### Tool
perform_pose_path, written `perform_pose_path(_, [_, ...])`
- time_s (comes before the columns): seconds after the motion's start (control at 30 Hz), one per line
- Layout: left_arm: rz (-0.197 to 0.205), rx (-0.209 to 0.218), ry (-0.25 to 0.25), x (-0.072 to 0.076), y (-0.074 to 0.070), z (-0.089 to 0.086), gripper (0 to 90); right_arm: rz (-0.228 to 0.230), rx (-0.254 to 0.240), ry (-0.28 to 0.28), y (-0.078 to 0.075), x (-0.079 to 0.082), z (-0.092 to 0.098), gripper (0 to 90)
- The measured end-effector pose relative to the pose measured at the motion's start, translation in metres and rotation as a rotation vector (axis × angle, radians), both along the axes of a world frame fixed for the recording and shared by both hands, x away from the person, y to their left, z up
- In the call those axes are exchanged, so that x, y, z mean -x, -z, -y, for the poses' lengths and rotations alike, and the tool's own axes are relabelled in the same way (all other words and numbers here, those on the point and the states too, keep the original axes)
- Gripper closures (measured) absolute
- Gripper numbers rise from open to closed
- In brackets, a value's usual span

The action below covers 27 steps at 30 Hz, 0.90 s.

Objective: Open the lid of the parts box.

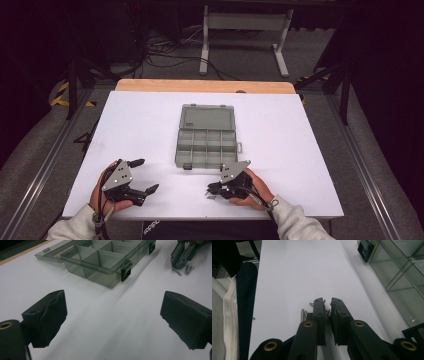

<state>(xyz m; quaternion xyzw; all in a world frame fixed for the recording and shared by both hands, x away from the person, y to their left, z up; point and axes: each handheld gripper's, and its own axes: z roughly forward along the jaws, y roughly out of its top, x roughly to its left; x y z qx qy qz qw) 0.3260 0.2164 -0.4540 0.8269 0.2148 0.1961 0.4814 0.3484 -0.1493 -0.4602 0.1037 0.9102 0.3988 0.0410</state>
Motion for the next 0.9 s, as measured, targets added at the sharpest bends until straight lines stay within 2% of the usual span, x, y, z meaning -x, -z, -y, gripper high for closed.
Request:
perform_pose_path(0.17, [-0.001, -0.003, 0.003, 0.0, 0.0, 0.0, 8.0, 0.012, 0.003, 0.0, -0.001, 0.0, 0.0, 79.4])
perform_pose_path(0.27, [-0.007, 0.0, 0.006, 0.0, 0.0, 0.0, 8.1, 0.009, -0.021, 0.001, -0.004, 0.0, 0.0, 76.8])
perform_pose_path(0.37, [-0.011, -0.007, 0.007, 0.0, 0.001, 0.001, 8.3, 0.027, -0.008, -0.013, -0.003, 0.001, -0.004, 72.9])
perform_pose_path(0.57, [-0.012, -0.01, 0.01, 0.0, 0.001, 0.001, 8.7, 0.029, -0.004, -0.015, 0.0, -0.002, -0.012, 67.5])
perform_pose_path(0.77, [-0.015, -0.01, 0.013, -0.001, 0.001, 0.001, 8.7, 0.009, -0.003, -0.033, 0.001, -0.005, -0.017, 72.8])
perform_pose_path(0.8, [-0.015, -0.013, 0.013, -0.001, 0.001, 0.001, 8.7, 0.016, 0.003, -0.048, 0.001, -0.006, -0.018, 75.8])
perform_pose_path(0.9, [-0.017, -0.013, 0.012, -0.001, 0.001, 0.001, 8.7, 0.031, 0.02, -0.057, 0.0, -0.005, -0.02, 76.3])
